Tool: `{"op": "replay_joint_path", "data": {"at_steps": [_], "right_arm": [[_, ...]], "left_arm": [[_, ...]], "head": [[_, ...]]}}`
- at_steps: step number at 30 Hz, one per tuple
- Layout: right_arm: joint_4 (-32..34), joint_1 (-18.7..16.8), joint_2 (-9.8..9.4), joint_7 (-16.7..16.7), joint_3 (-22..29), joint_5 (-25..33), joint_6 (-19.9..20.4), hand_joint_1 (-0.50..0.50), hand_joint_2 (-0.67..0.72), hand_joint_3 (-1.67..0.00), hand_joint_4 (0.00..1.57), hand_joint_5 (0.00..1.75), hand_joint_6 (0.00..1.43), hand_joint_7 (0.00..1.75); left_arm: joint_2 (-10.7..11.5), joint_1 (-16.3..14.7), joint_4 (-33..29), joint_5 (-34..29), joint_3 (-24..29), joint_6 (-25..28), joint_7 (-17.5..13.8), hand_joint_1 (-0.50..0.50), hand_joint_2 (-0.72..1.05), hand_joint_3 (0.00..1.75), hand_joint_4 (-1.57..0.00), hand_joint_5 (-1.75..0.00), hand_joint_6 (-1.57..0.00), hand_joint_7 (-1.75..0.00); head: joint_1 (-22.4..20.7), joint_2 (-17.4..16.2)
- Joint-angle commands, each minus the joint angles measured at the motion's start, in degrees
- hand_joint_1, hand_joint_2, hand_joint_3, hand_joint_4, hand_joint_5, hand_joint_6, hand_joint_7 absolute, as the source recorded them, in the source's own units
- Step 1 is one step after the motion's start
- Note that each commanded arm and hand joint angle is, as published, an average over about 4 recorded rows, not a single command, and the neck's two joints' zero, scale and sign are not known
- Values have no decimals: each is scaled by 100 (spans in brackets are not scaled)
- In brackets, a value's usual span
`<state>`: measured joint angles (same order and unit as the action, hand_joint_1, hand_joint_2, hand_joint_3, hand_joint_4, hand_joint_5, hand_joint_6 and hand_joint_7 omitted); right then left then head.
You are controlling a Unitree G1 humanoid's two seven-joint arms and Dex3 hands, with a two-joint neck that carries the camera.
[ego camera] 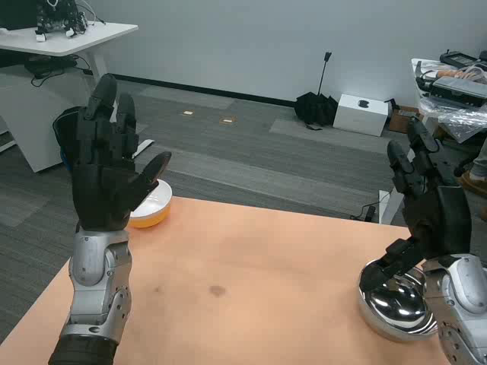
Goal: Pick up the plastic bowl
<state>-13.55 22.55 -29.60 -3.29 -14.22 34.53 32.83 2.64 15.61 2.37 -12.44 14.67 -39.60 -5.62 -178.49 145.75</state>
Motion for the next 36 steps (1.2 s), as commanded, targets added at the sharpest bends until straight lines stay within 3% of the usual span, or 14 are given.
{"op": "replay_joint_path", "data": {"at_steps": [1,2,3,23,30,33,36], "right_arm": [[1487,-471,318,-1077,2318,-1484,224,-46,72,0,0,0,0,0],[1483,-466,315,-1077,2318,-1484,224,-46,72,0,0,0,0,0],[1470,-458,310,-1077,2318,-1484,224,-46,72,0,0,0,0,0],[1296,-374,339,-1077,2310,-1513,199,-49,72,0,0,0,0,0],[1267,-374,350,-1082,2310,-1533,166,-46,72,0,0,0,0,0],[1223,-374,343,-1084,2288,-1541,142,-46,72,0,0,0,0,0],[1131,-374,310,-1086,2182,-1511,136,-46,72,0,0,0,0,0]], "left_arm": [[483,1855,2139,-742,-2047,-768,1664,-50,-72,9,0,0,0,0],[483,1858,2141,-742,-2047,-768,1666,-50,-72,9,0,0,0,0],[483,1867,2152,-742,-2047,-768,1666,-50,-72,9,0,0,0,0],[459,2051,2422,-725,-2047,-718,1668,-50,-72,9,0,0,0,0],[465,2086,2461,-716,-2047,-667,1657,-50,-72,9,0,0,0,0],[494,2073,2439,-694,-2036,-489,1531,-50,-72,9,0,0,0,0],[584,2029,2277,-523,-1972,-180,1415,-50,-72,9,0,0,0,0]], "head": [[2512,154],[2258,132],[1496,67],[1524,-98],[1421,-256],[946,-403],[60,-508]]}}
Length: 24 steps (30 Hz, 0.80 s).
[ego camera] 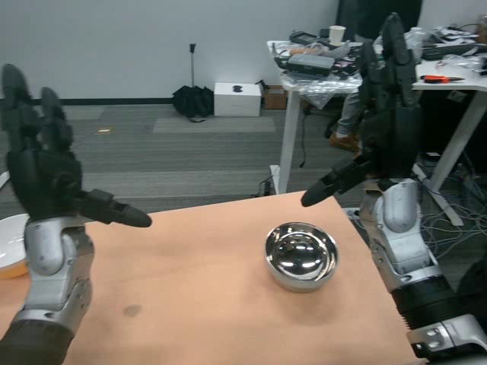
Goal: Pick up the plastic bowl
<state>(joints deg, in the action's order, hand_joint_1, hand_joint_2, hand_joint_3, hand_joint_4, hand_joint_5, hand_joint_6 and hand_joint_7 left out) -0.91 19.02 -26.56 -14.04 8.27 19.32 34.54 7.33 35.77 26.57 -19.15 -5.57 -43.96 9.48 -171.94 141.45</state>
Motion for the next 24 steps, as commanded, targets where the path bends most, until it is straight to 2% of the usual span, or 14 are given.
{"op": "replay_joint_path", "data": {"at_steps": [1,5,10,14,16,20,22,24], "right_arm": [[-160,-21,-3,-11,-109,32,-30,-46,72,0,0,0,0,0],[-208,-30,-23,-7,-206,96,1,-48,72,0,0,0,0,0],[-243,-79,-29,-11,-225,177,27,-46,72,0,0,0,0,0],[-274,-92,-60,-11,-234,203,27,-47,72,0,0,0,0,0],[-322,-92,-73,-11,-243,203,27,-48,72,0,0,0,0,0],[-493,-87,-104,-11,-313,252,36,-46,72,0,0,0,0,0],[-592,-70,-119,-11,-346,285,51,-46,72,0,0,0,0,0],[-687,-48,-128,-11,-379,326,77,-48,72,0,0,0,0,0]], "left_arm": [[150,-15,-255,259,111,382,-95,-50,-72,9,0,0,0,0],[254,-167,-804,753,425,975,-110,-50,-72,9,0,0,0,0],[287,-391,-1633,1362,962,1966,-381,-50,-72,9,0,0,0,0],[278,-628,-2538,2232,1515,3095,-543,-50,-72,9,0,0,0,0],[282,-699,-3109,2825,1744,3926,-754,-50,-72,9,0,0,0,0],[287,-659,-4063,4275,1977,5420,-1541,-50,-72,9,0,0,0,0],[313,-532,-4410,5180,2078,5998,-2042,-50,-72,9,0,0,0,0],[434,-431,-4632,5879,2120,6424,-2398,-50,-72,9,0,0,0,0]], "head": [[-945,-119],[-1985,-199],[-2645,-142],[-3087,-64],[-3229,-17],[-3560,105],[-3698,161],[-3785,197]]}}
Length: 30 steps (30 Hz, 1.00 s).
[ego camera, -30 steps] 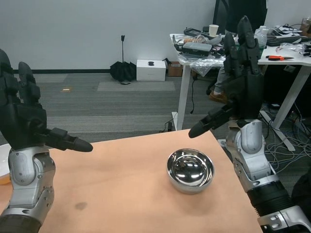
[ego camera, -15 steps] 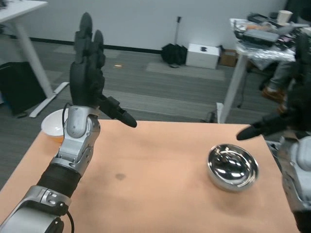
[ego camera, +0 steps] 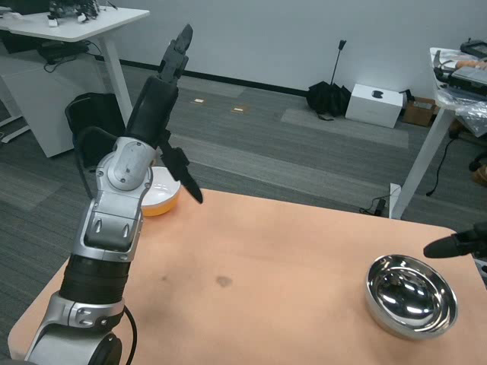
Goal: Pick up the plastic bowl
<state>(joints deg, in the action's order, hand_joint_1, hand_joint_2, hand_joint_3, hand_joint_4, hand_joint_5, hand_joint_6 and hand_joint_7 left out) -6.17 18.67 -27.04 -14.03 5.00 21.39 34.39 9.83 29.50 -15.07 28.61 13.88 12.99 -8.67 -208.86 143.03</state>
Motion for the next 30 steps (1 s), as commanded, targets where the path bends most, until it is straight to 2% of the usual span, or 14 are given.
{"op": "replay_joint_path", "data": {"at_steps": [1,5,9,14,18,20,23,30], "right_arm": [[-196,-4,-82,-12,-65,141,103,-49,72,0,0,0,0,0],[-327,49,-126,-12,-126,203,129,-46,72,0,0,0,0,0],[-442,88,-156,-12,-175,238,160,-46,72,0,0,0,0,0],[-602,119,-198,-16,-263,319,182,-47,72,0,0,0,0,0],[-730,178,-227,-20,-379,374,208,-46,72,0,0,0,0,0],[-769,196,-231,-18,-441,403,226,-46,72,0,0,0,0,0],[-793,198,-227,-16,-500,453,257,-46,72,0,0,0,0,0],[-782,183,-236,-20,-553,517,329,-48,72,0,0,0,0,0]], "left_arm": [[269,223,-519,1287,172,863,-680,-50,-72,9,0,0,0,0],[705,341,-571,1841,176,1311,-1023,-50,-72,9,0,0,0,0],[1285,407,-510,1938,145,1575,-1220,-50,-72,9,0,0,0,0],[1790,511,229,1924,99,1729,-1464,-50,-72,9,0,0,0,0],[2139,645,947,1878,-349,1759,-1680,-50,-72,9,0,0,0,0],[2287,702,1303,1810,-692,1759,-1763,-50,-72,9,0,0,0,0],[2383,759,1806,1722,-1050,1759,-1893,-50,-72,9,0,0,0,0],[2425,990,3034,1702,-1654,1726,-2095,-50,-72,9,0,0,0,0]], "head": [[-155,60],[-304,88],[-452,89],[-632,87],[-671,63],[-664,51],[-606,41],[-515,47]]}}
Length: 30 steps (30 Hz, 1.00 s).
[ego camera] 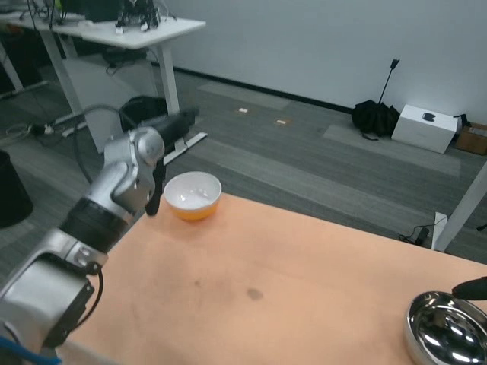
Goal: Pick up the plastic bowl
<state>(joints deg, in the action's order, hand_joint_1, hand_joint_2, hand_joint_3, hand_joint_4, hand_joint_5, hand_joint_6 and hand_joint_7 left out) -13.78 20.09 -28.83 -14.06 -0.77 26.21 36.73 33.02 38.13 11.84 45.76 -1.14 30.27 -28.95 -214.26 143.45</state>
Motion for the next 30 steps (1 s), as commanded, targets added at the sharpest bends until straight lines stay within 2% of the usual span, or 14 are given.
{"op": "replay_joint_path", "data": {"at_steps": [1,8,18,25,30], "right_arm": [[-15,36,-63,-18,25,35,97,-48,72,0,0,0,0,0],[20,-23,-70,-18,7,46,97,-46,72,0,0,0,0,0],[16,-49,-110,-18,-173,152,106,-46,72,0,0,0,0,0],[16,-49,-123,-18,-257,218,115,-46,72,0,0,0,0,0],[-6,-52,-140,-16,-331,286,133,-46,72,0,0,0,0,0]], "left_arm": [[111,184,528,-14,-253,-15,-74,-50,-72,9,0,0,0,0],[152,696,1716,-5,-1011,-96,-103,-50,-72,9,0,0,0,0],[166,1584,2881,153,-2127,-179,-103,-50,-72,9,0,0,0,0],[144,1808,3184,228,-2316,-215,-98,-50,-72,9,0,0,0,0],[16,1843,3358,225,-2628,-371,-94,-50,-72,9,0,0,0,0]], "head": [[36,4],[62,-13],[-22,-68],[-71,-85],[-55,-104]]}}
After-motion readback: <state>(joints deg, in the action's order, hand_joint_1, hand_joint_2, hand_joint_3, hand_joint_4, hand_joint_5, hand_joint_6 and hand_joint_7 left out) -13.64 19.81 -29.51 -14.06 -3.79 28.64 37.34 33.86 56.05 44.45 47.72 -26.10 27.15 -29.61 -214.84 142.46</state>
